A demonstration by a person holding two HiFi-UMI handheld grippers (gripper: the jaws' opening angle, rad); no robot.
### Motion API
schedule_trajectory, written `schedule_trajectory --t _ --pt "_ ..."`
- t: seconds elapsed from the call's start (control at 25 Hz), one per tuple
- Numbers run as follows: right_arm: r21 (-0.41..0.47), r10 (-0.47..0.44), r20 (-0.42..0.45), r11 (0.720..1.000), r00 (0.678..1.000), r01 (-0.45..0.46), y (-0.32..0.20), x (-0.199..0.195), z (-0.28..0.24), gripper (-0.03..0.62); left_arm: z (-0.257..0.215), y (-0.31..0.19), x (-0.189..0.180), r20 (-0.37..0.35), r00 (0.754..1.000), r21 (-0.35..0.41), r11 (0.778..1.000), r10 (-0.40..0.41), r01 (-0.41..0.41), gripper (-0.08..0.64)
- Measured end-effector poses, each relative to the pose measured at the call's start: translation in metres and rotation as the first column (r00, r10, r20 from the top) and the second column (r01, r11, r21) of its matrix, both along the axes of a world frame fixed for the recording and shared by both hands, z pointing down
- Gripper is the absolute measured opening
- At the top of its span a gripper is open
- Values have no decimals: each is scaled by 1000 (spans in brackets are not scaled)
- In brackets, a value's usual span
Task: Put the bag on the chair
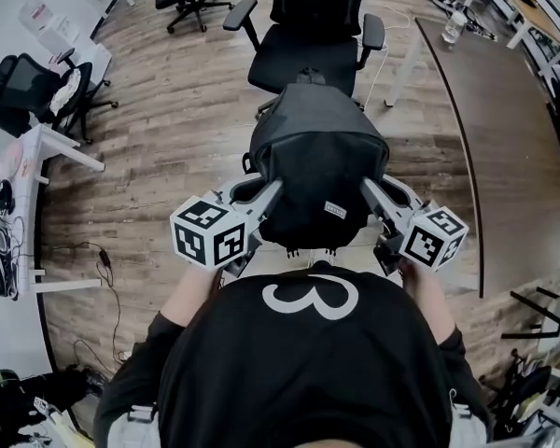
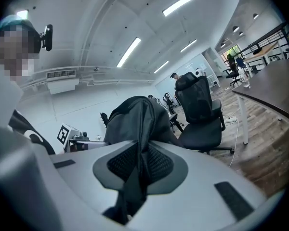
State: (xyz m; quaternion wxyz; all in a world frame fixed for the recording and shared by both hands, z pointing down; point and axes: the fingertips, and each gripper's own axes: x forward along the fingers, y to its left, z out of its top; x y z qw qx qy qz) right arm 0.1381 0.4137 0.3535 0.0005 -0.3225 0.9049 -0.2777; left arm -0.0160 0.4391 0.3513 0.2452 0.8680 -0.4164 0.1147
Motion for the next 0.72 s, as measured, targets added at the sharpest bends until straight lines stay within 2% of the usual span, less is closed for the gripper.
schedule_trajectory --t 0.4,0.72 --pt "-22 -50 -3 999 999 50 -105 33 8 66 10 -100 34 2 999 -34 998 -52 52 43" --pt "-9 -64 -3 998 998 64 -108 36 10 66 10 -102 38 7 998 -21 998 -59 59 43"
